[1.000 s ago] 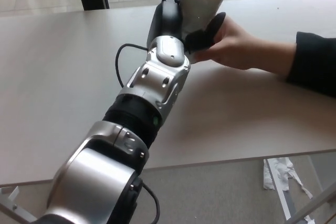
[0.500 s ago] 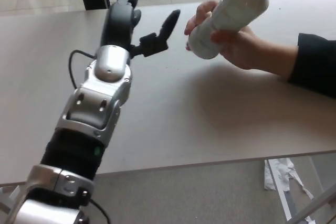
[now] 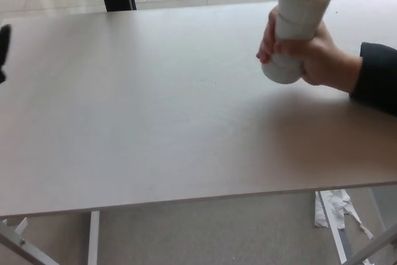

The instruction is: Pick up a bottle and hand it

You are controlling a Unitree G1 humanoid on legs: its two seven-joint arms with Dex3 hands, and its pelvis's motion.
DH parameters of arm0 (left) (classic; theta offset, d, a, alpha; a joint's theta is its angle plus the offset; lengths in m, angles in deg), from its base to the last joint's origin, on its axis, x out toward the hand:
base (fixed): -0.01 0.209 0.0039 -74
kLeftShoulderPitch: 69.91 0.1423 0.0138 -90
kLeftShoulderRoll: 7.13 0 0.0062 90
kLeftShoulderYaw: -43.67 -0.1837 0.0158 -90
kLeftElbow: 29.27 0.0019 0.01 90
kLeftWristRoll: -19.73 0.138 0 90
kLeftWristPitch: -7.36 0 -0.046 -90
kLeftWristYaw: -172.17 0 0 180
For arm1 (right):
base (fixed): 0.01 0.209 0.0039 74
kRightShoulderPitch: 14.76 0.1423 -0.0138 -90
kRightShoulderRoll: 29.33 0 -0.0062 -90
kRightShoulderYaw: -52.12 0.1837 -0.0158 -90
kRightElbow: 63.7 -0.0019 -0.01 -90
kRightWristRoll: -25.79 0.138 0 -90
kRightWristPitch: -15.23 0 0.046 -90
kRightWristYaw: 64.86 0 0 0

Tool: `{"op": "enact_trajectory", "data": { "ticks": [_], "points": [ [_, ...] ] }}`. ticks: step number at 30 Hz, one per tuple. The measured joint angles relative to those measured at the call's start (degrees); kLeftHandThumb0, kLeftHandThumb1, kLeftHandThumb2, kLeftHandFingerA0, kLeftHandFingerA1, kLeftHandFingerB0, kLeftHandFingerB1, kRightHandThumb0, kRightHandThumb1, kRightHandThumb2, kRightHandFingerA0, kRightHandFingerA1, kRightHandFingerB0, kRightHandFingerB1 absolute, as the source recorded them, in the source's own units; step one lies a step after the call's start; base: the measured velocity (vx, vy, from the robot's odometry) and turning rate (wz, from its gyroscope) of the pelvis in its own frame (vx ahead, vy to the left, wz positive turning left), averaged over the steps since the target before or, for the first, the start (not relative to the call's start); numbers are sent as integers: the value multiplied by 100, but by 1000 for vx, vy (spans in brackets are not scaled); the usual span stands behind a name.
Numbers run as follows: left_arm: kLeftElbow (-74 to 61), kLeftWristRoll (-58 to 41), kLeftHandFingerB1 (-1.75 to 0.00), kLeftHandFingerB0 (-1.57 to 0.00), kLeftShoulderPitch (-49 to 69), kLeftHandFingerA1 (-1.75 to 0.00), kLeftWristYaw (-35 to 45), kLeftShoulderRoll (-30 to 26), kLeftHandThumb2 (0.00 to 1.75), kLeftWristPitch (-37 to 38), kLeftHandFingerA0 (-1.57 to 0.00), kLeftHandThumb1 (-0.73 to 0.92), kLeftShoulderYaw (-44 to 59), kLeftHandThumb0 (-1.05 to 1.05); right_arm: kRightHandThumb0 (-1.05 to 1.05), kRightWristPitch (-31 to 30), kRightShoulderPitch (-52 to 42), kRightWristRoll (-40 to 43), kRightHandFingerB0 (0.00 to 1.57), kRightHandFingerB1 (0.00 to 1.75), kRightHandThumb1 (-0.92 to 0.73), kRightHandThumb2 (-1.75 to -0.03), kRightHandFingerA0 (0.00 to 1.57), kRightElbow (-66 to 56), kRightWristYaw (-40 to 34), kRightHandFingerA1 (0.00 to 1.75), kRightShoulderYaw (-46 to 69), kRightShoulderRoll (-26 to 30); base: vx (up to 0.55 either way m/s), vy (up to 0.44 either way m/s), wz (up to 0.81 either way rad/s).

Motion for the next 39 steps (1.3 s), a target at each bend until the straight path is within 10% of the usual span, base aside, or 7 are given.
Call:
{"op": "enact_trajectory", "data": {
  "ticks": [3,12,16,19,24,26,39],
  "points": [
    [-40,-91,-26,-2,497,-70,120,-241,93,0,0,55,633,-94,-56,0,-6,2,38,43,-56,-59,79,10,-1,123,25,2,0,0,0],
    [984,-323,-42,0,2009,-107,379,-825,54,101,-9,61,2322,-84,-51,1,-47,5,38,41,-57,-59,79,20,28,137,82,10,0,0,0],
    [1784,-321,-54,0,2468,-67,487,-964,89,183,-17,24,2525,-41,-59,1,-123,11,34,52,-45,-83,83,32,37,114,116,42,0,0,0],
    [2425,-290,-40,-1,2625,-94,588,-997,56,228,-13,60,2380,-74,-53,7,-153,17,38,42,-57,-57,87,36,67,136,122,60,0,0,0],
    [3329,-227,-52,0,2750,-63,942,-1023,97,278,-17,41,1789,-38,-67,76,-198,31,34,53,-44,-83,97,35,139,132,146,83,0,0,0],
    [3517,-230,-43,-22,2772,-82,1086,-1030,58,282,-24,62,1650,-61,-57,93,-201,34,38,46,-53,-60,89,35,164,147,154,86,0,0,0],
    [5007,-482,-56,-31,2708,-69,2281,-1269,87,481,-25,44,1589,-58,-54,274,-395,67,35,44,-57,-57,61,35,376,82,252,99,0,0,0]
  ]
}}
